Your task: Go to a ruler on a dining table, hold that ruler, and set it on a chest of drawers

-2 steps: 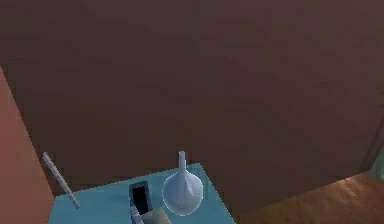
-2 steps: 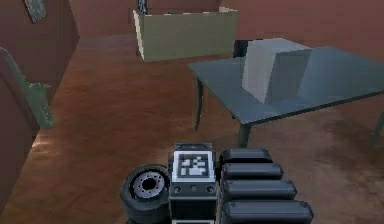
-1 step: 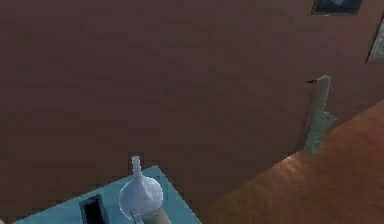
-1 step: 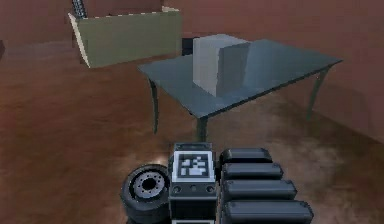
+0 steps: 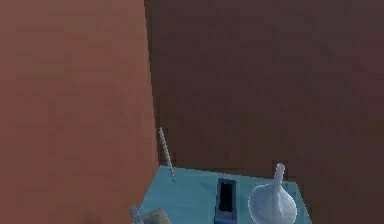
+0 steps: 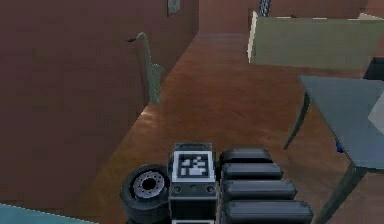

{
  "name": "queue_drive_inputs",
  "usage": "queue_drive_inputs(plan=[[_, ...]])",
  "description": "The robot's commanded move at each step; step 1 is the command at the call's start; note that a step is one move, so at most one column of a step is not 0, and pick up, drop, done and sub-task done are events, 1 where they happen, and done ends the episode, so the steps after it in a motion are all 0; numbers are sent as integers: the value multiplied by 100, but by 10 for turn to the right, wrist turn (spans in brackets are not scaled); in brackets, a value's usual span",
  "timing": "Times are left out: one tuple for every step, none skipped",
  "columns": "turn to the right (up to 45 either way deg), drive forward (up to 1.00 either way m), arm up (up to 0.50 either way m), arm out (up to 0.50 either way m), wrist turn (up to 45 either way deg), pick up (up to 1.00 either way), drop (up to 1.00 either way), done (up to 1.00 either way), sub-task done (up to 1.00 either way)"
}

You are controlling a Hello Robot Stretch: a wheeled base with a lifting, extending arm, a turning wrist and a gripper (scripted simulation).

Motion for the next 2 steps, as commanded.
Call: queue_drive_inputs(plan=[[-30, 0, 0, 0, 0, 0, 0, 0, 0], [0, 0, 0, 0, 390, 0, 0, 0, 0]])
